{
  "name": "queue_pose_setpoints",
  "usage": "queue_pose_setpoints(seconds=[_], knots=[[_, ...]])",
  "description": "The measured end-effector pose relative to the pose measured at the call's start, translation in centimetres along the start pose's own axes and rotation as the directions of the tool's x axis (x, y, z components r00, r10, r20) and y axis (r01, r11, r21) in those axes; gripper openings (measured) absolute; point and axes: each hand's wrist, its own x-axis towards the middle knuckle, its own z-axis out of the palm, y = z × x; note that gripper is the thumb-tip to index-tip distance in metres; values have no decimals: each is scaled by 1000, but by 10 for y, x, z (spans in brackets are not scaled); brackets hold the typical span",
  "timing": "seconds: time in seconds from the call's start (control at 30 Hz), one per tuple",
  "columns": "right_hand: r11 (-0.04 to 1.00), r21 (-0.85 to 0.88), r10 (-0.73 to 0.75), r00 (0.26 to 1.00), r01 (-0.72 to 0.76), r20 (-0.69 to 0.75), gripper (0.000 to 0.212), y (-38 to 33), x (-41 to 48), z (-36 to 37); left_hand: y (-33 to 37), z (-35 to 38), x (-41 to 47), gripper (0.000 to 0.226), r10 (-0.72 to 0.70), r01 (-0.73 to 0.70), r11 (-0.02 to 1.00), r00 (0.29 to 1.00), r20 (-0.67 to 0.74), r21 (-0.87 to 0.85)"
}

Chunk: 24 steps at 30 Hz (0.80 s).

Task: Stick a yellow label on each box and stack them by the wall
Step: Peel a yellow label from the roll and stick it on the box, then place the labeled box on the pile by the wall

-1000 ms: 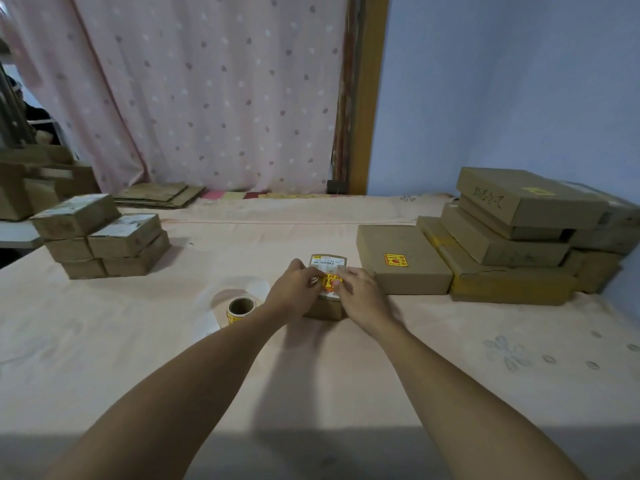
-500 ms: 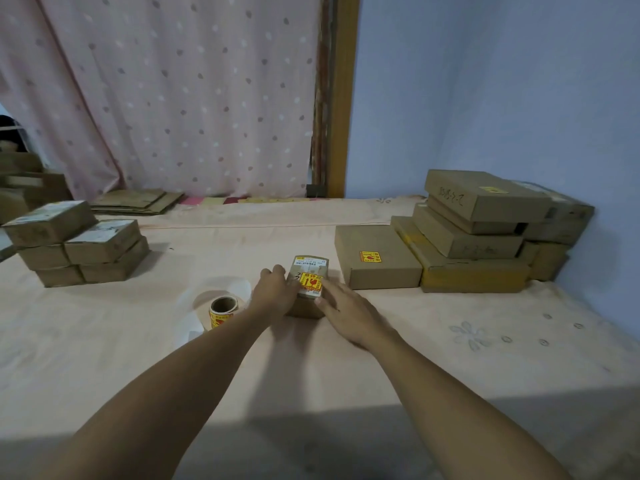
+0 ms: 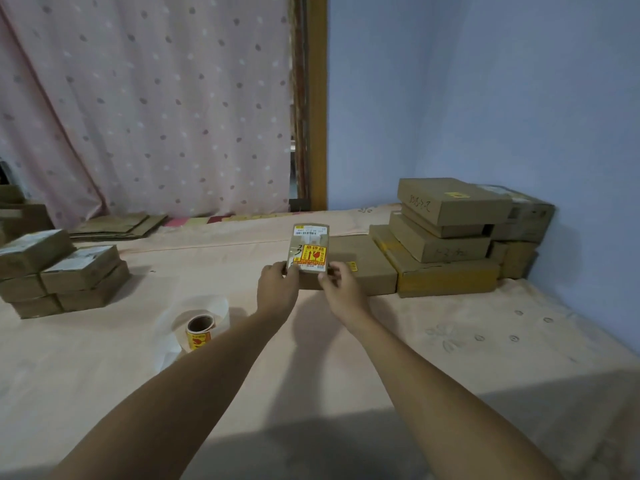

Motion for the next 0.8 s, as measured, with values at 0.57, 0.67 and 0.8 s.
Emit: queue_pose_setpoints(seconds=[0.57, 0.67, 0.8], knots=[[968, -116, 201, 964, -222, -173, 50, 59, 66, -116, 64, 155, 19, 38, -3, -23, 993, 975, 223, 113], [970, -145, 170, 972, -194, -166, 42, 62, 73, -120, 67, 162, 32, 41, -20, -9, 992, 974, 228, 125], [959, -222, 151, 980, -178, -131, 43, 65, 83, -124, 68, 171, 45, 42, -40, 2, 987, 973, 229, 163]])
